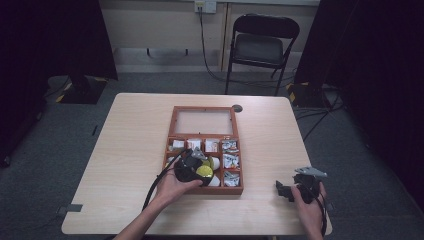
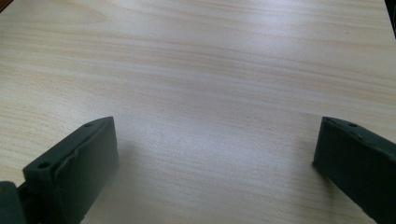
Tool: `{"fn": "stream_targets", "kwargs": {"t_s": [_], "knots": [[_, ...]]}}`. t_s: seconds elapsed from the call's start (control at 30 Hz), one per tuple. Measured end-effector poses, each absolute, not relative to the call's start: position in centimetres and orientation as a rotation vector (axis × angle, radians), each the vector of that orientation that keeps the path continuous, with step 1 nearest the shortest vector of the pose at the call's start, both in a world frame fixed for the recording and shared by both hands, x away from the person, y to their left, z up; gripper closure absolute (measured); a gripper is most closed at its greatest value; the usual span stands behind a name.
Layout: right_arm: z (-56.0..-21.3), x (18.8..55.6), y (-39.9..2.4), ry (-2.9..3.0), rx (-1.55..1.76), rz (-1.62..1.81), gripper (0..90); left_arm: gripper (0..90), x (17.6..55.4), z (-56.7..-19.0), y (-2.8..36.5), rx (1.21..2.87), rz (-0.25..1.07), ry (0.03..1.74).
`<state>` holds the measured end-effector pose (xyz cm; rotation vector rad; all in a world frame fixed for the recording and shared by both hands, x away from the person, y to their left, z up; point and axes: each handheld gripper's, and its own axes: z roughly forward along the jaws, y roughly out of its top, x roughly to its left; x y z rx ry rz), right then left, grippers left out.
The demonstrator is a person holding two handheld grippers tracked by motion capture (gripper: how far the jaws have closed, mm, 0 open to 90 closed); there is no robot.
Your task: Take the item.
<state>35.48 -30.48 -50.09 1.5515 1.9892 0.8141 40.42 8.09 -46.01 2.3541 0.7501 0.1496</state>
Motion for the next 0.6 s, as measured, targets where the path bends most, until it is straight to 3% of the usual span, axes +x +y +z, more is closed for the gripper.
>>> {"fn": "stream_targets", "kwargs": {"t_s": [0.6], "knots": [[-50.1, 35.5, -30.5, 1.988, 1.552, 0.814, 0.0, 38.1, 39.9, -45.1, 9.3, 2.316, 0.189, 0.725]]}}
